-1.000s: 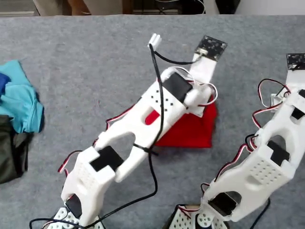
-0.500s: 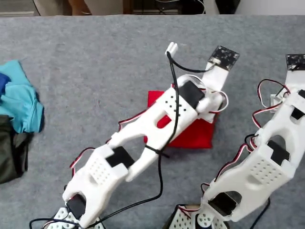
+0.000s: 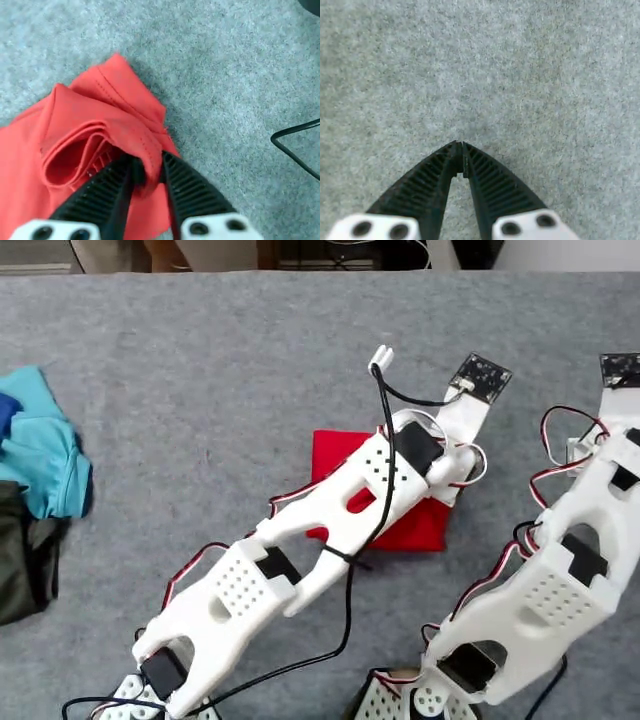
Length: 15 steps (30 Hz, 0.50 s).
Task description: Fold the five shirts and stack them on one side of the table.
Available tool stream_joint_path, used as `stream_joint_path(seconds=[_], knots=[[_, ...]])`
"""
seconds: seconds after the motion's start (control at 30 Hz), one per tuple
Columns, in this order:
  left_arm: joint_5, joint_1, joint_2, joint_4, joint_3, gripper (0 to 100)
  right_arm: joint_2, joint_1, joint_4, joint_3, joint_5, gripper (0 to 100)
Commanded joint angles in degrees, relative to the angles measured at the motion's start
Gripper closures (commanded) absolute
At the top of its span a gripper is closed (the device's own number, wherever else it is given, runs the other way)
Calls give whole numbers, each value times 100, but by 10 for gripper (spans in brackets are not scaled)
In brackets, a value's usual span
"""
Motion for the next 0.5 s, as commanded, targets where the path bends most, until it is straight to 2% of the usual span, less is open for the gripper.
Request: stream_joint_path(seconds=[0.0, 0.07, 0.27, 0.37, 0.47], knots=[[44, 79, -101, 642, -607, 750, -31, -40, -158, -277, 105, 983], [44, 70, -57, 1029, -949, 698, -13, -75, -149, -268, 141, 983], [44, -448, -92, 1521, -1855, 701, 101, -127, -141, -286, 149, 983], [44, -905, -48, 1600, -2127, 767, 101, -127, -123, -286, 149, 983], [44, -1345, -13, 1600, -1952, 878, 92, -189, 9, -312, 149, 983]])
